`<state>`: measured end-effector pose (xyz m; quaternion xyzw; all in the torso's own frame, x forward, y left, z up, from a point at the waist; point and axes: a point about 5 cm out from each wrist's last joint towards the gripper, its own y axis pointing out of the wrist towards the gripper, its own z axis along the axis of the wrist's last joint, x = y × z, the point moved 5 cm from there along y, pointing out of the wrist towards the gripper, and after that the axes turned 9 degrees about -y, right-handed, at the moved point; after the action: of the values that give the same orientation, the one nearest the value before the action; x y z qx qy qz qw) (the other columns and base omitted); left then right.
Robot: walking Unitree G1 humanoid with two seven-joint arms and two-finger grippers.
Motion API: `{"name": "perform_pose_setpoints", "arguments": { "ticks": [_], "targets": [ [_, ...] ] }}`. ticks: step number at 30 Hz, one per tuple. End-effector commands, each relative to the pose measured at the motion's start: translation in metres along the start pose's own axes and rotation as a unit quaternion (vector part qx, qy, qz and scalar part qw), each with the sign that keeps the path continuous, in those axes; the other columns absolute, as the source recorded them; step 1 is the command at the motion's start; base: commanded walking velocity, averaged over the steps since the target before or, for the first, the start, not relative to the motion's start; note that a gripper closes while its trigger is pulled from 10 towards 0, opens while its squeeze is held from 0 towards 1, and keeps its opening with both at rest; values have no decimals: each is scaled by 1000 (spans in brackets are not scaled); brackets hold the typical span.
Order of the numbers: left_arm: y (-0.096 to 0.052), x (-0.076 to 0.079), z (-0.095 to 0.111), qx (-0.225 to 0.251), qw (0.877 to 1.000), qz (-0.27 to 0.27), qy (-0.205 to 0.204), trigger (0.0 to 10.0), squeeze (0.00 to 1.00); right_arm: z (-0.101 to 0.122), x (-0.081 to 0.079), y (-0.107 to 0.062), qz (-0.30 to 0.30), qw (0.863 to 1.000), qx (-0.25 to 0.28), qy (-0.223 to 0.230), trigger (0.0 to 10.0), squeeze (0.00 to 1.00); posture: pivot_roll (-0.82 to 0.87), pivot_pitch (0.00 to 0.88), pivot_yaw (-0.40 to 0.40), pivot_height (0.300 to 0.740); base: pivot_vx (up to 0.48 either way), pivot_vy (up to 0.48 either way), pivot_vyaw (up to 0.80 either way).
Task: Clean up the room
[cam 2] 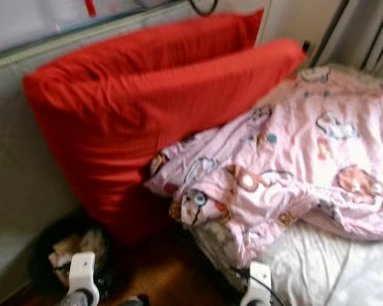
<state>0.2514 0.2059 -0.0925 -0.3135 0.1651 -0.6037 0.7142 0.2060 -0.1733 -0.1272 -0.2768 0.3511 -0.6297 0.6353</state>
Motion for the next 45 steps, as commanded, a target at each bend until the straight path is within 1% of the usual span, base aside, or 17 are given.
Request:
{"name": "perform_pose_setpoints", "arguments": {
  "ticks": [1,5,9,19,38,44,45],
  "targets": [
    [-2,-3,-6,-8,1000,4,-7,10000,0,-4,1,-1,-4,1000,-5,7,10000,0,92,140,-57,740,0,0,0],
    [-2,-1,-6,-8,1000,2,-6,10000,0,-4,1,-1,-3,1000,-3,10,10000,0,89,133,-56,740,0,0,0],
    [-2,-1,-7,-9,1000,1,-6,10000,0,-5,2,-1,-4,1000,-5,0,10000,0,90,128,-57,740,0,0,0],
    [-2,1,-9,-10,1000,-2,-8,10000,0,-5,2,-1,-6,1000,-1,5,10000,0,89,115,-56,740,0,0,0],
    [-3,1,-9,-9,1000,-3,-10,10000,0,-7,2,-2,-3,1000,-2,8,10000,0,90,116,-59,740,274,0,0],
    [-1,4,-2,3,1000,-8,-8,10000,0,-6,4,-2,-9,1000,6,21,10000,0,86,126,-63,740,296,0,0],
    [0,4,2,11,1000,-8,-6,10000,0,-4,3,-2,-8,1000,13,23,10000,0,81,134,-64,740,0,0,0]
  ]
}}
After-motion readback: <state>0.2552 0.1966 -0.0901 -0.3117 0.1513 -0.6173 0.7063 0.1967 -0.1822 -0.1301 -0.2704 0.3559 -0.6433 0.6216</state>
